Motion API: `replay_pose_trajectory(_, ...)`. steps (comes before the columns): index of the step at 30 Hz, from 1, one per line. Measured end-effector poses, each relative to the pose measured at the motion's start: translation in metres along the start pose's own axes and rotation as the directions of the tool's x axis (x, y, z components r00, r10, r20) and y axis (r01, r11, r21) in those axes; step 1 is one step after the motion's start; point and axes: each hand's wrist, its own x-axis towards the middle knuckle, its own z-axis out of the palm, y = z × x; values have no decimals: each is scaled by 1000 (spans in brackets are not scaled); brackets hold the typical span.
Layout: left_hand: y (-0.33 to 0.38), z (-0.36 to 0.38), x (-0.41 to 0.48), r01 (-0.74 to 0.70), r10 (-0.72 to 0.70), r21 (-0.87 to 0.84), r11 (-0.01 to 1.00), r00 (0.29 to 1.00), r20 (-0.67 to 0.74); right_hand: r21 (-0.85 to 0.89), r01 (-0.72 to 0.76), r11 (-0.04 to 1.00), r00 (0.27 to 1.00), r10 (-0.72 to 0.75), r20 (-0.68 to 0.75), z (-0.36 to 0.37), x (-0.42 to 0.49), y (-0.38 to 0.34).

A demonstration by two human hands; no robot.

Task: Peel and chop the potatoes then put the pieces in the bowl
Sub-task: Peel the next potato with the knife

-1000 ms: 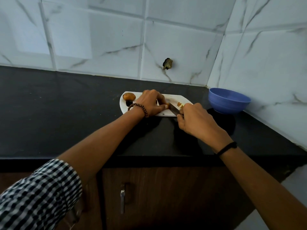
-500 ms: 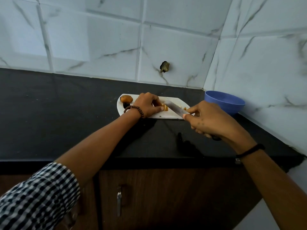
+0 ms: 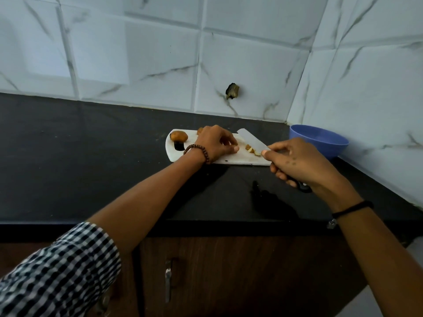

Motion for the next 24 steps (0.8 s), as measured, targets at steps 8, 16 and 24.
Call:
replay_pose_trajectory(8,4,-3,-7,91,-89,-231,969,996,22,62,19,998,998,-16,-54,2,2,3)
replay_pose_trajectory(16,-3,-2,-6,85,-82,-154,984,996,28,64,27,998,999,-25,-39,23,1,6)
replay_pose_trajectory(24,-6,0,-4,206,-204,-96,974,979,25,7,26,1000,999,-26,-34,30,6,0)
